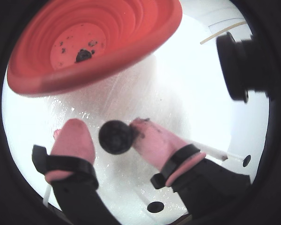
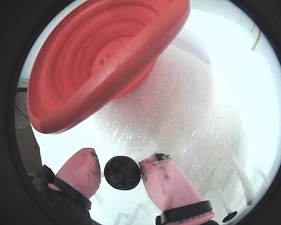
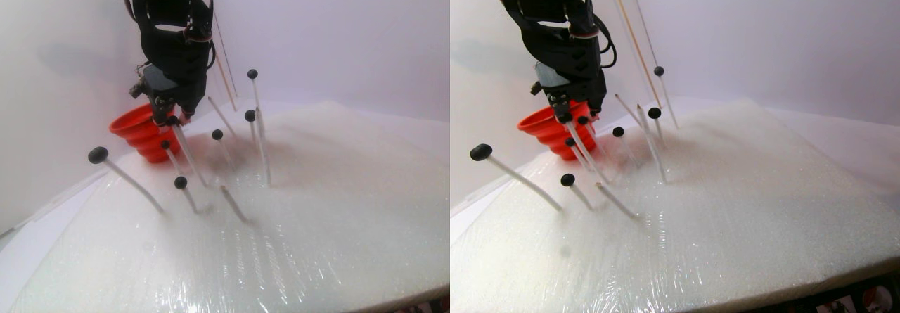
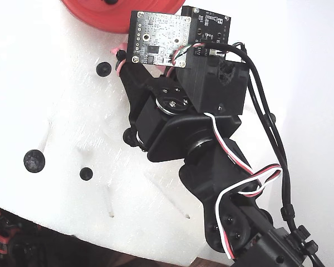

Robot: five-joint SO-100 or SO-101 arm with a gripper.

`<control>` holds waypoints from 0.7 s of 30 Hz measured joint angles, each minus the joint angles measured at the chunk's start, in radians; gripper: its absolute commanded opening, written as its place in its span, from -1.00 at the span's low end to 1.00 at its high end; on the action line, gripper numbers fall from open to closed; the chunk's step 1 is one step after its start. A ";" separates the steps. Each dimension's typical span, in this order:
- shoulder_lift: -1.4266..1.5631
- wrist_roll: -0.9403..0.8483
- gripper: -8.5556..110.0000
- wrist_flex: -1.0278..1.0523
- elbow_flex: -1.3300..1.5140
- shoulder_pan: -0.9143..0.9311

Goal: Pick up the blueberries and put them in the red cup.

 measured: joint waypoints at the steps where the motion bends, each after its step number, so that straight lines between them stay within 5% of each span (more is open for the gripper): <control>1: -0.002 0.000 -0.59 -0.003 0.000 0.000; 21: -0.005 0.000 -0.67 -0.025 0.000 0.000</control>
